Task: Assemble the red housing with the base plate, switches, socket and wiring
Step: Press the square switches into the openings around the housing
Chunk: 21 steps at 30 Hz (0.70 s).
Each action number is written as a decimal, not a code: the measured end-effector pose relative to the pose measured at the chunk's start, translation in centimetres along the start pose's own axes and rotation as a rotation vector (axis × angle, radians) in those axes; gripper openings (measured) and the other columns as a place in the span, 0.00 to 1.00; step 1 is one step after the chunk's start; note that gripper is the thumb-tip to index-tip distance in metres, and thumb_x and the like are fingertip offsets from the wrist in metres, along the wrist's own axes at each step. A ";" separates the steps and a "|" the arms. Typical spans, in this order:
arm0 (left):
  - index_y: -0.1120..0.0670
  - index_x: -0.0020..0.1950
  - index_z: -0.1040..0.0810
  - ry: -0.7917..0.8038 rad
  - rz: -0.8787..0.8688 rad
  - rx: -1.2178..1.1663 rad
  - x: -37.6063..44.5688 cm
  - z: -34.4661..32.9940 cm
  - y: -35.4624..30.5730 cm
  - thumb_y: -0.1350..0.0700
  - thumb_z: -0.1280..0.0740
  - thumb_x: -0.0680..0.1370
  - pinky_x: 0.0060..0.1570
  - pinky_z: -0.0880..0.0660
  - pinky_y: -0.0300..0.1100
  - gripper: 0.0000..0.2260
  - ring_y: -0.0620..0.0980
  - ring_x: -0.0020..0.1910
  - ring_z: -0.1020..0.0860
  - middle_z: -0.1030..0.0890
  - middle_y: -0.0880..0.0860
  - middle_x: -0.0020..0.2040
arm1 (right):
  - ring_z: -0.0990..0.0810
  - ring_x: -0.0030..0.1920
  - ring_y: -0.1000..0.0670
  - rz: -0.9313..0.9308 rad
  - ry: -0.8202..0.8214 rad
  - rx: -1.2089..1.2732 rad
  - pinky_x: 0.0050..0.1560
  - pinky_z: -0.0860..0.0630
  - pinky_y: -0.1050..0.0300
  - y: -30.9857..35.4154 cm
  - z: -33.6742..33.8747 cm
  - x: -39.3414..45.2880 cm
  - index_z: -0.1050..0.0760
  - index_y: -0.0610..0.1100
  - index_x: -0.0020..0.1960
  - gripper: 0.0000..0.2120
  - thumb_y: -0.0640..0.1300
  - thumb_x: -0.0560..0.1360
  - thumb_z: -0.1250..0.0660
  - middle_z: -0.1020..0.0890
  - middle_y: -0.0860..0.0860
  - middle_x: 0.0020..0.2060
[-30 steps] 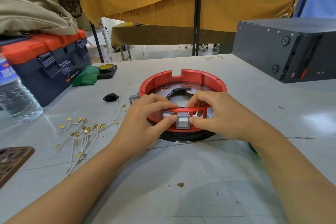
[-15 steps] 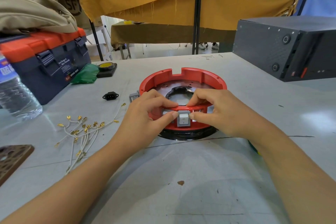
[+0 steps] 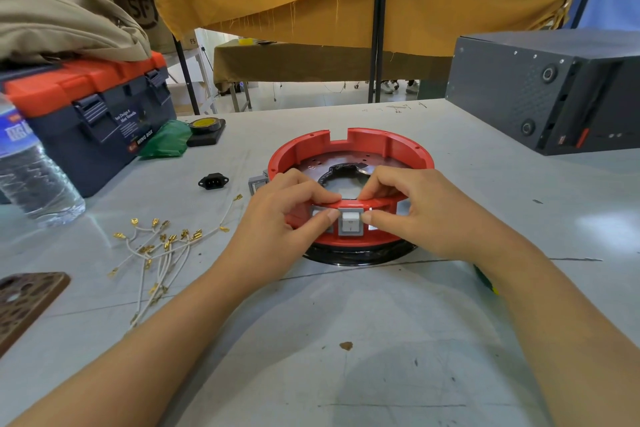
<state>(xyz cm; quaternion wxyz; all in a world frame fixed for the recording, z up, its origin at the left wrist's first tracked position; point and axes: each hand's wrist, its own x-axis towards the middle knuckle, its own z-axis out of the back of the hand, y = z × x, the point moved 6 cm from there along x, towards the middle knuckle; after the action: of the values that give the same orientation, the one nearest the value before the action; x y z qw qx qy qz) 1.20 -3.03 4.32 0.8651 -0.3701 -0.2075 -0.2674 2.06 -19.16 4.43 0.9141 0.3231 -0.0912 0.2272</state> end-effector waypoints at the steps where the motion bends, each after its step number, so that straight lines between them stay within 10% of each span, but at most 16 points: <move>1: 0.52 0.52 0.18 0.018 -0.009 0.001 -0.1 0.0 0.2 0.58 0.29 0.74 0.51 0.27 0.44 0.07 0.44 0.48 0.26 0.22 0.48 0.48 | 0.23 0.48 0.58 0.001 0.000 -0.008 0.46 0.24 0.65 0.0 0.0 -0.1 0.24 0.50 0.50 0.07 0.46 0.73 0.30 0.21 0.59 0.44; 13: 0.51 0.55 0.22 0.029 -0.096 0.121 -0.5 -0.6 0.7 0.53 0.26 0.70 0.59 0.31 0.48 0.14 0.44 0.56 0.28 0.26 0.44 0.53 | 0.27 0.38 0.55 0.027 0.039 -0.154 0.38 0.39 0.68 0.3 -0.6 -0.2 0.28 0.50 0.43 0.08 0.50 0.71 0.29 0.22 0.53 0.36; 21: 0.52 0.53 0.22 -0.015 -0.111 0.148 -0.5 -0.7 0.5 0.57 0.26 0.70 0.58 0.30 0.49 0.13 0.45 0.54 0.28 0.26 0.44 0.52 | 0.26 0.38 0.54 0.025 0.015 -0.147 0.39 0.30 0.64 0.2 -0.6 -0.1 0.25 0.49 0.44 0.06 0.48 0.71 0.29 0.22 0.52 0.37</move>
<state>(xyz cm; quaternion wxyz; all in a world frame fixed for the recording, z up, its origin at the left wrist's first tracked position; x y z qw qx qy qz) 1.27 -3.15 3.32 0.8724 -0.2953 -0.2533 -0.2960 1.89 -18.66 4.08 0.9332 0.2522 -0.1045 0.2336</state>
